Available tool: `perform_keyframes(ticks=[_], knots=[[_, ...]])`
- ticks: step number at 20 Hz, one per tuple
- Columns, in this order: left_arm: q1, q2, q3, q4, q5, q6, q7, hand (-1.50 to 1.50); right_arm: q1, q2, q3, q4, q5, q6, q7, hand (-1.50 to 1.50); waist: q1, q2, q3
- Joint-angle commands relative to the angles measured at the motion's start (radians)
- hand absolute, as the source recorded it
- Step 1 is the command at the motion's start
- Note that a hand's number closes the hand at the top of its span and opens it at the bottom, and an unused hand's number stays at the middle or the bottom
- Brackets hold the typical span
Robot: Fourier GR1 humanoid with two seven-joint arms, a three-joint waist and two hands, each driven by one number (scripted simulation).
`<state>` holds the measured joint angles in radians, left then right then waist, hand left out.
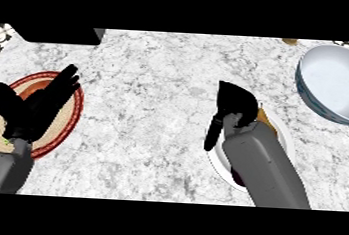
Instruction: Pick the eggplant from the plate and place it in the bowl
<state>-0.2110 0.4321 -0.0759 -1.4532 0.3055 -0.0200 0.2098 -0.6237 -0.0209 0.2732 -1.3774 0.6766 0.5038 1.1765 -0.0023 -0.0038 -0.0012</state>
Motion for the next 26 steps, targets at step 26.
perform_keyframes(ticks=[26], knots=[[0.02,-0.019,0.063,-0.013,-0.023,-0.068,0.016,0.0,0.184,-0.004,-0.071,0.102,0.118,0.028,0.048,-1.5,0.001,0.003,0.001]])
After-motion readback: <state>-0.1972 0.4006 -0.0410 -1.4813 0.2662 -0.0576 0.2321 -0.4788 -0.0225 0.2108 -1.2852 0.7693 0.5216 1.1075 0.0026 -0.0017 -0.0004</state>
